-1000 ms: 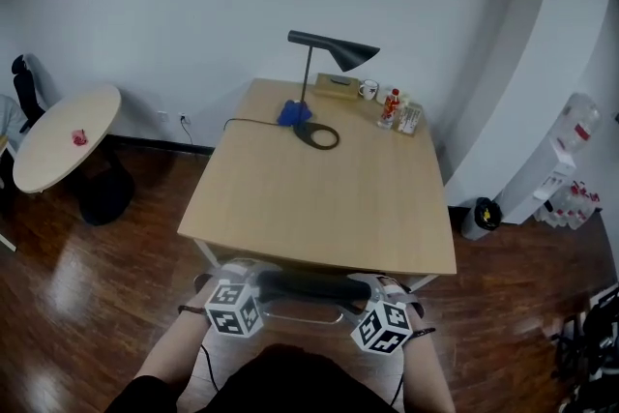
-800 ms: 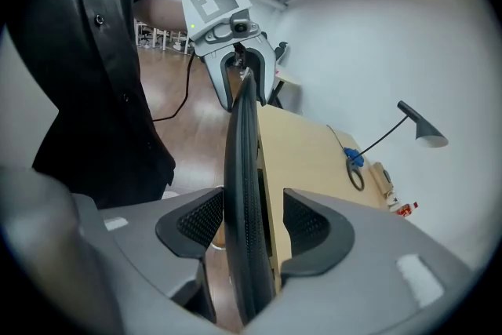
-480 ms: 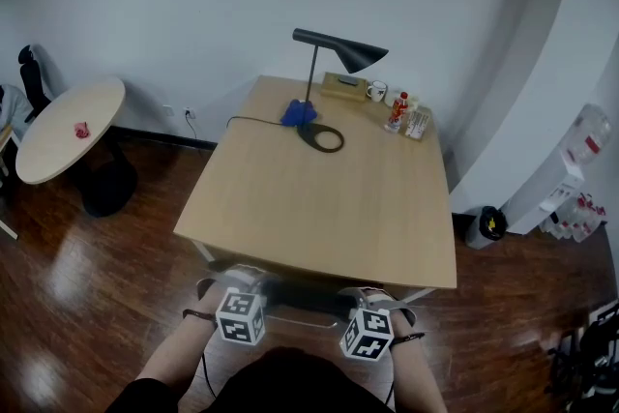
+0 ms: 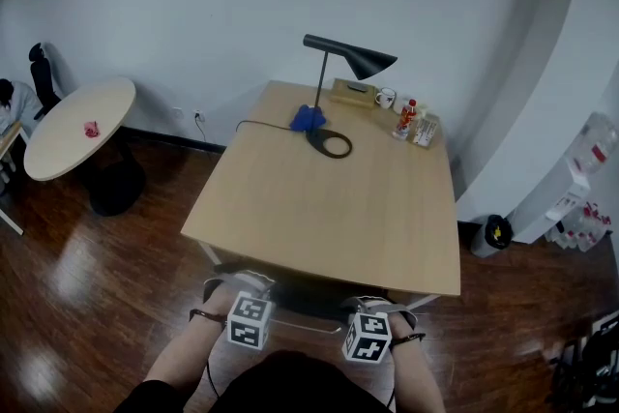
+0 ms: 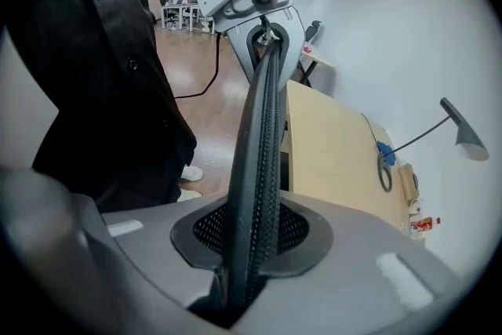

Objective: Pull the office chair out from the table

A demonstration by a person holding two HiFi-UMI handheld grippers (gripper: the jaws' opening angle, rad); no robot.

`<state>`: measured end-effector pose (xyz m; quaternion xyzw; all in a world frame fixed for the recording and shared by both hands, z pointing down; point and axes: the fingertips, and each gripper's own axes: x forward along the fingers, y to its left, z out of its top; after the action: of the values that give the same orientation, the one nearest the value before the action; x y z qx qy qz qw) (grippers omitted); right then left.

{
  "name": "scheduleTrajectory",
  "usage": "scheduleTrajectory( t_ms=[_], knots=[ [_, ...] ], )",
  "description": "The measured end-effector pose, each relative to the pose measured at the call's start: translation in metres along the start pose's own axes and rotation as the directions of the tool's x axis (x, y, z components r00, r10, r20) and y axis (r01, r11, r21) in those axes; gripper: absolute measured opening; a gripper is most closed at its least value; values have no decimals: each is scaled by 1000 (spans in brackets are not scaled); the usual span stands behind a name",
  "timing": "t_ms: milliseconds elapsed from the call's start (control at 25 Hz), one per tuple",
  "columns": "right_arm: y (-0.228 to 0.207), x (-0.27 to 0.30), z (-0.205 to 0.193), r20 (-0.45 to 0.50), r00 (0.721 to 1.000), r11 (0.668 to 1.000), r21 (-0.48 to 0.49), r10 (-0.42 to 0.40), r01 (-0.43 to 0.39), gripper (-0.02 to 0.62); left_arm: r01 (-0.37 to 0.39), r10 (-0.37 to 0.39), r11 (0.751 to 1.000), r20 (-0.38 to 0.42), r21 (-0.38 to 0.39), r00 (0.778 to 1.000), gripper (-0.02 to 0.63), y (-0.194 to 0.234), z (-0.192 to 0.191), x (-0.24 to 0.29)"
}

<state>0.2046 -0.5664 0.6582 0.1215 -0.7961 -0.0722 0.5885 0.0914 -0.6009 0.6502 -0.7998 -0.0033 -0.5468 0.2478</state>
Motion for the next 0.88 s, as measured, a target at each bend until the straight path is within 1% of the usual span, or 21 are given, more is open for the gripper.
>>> scheduleTrajectory(
  t_ms=[160, 400, 560, 880],
  knots=[
    [5, -2, -1, 0, 1000, 1000, -1, 2, -2, 84, 8, -8, 1000, -16, -7, 1000, 78, -5, 2, -1],
    [19, -9, 2, 5, 999, 999, 25, 48, -48, 89, 57, -58, 998, -13, -36, 998, 78, -18, 8, -10],
    [32, -11, 2, 1, 999, 998, 32, 53, -53, 92, 85, -85, 995, -12, -50, 996, 78, -32, 12, -13],
    [59, -20, 9, -5, 997, 995, 64, 79, -78, 97, 88, -89, 995, -7, -37, 996, 78, -55, 17, -29]
  ],
)
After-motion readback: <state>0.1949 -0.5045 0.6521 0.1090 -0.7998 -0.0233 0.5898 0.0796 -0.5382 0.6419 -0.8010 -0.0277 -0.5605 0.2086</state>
